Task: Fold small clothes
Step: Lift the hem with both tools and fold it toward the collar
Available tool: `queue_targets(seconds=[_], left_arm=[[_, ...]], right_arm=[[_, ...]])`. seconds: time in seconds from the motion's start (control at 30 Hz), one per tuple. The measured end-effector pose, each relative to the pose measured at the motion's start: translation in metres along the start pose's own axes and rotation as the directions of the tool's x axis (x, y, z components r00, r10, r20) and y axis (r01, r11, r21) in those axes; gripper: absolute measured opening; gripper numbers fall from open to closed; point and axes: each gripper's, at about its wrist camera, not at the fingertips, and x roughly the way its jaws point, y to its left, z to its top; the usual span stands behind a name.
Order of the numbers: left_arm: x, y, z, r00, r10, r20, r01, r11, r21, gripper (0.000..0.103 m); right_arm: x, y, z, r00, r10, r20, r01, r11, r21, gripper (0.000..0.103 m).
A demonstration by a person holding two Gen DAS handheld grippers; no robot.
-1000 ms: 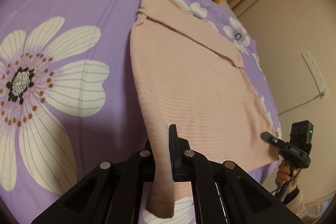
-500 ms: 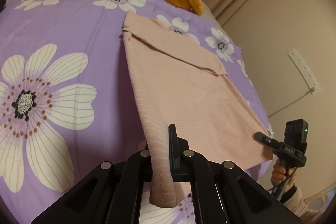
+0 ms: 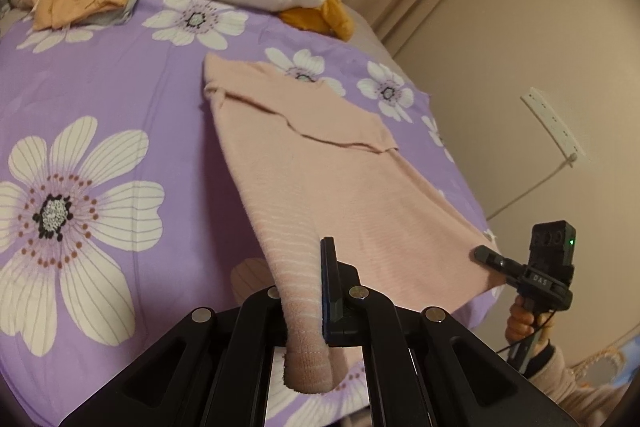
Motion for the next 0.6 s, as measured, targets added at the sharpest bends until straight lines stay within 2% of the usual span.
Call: queue_targets(seconds=[0.17,0.6], left_arm=[[-0.011,-0.014,-0.004,1.0,-0.005,-0.001,0.005,1.0,0.031,0.0],[-0.042,-0.03,-0.014,1.0,0.011,-0.011,-0.01,1.0,0.029,0.0]], right_arm=[[-0.017,0.01,-0.004,1.0,0.005,0.012,-0.005,0.999,-0.034,0.004],[-0.054,0.039,-0.015,0.999,0.035,0.019,-0.032,0.99,-0.137,0.004]])
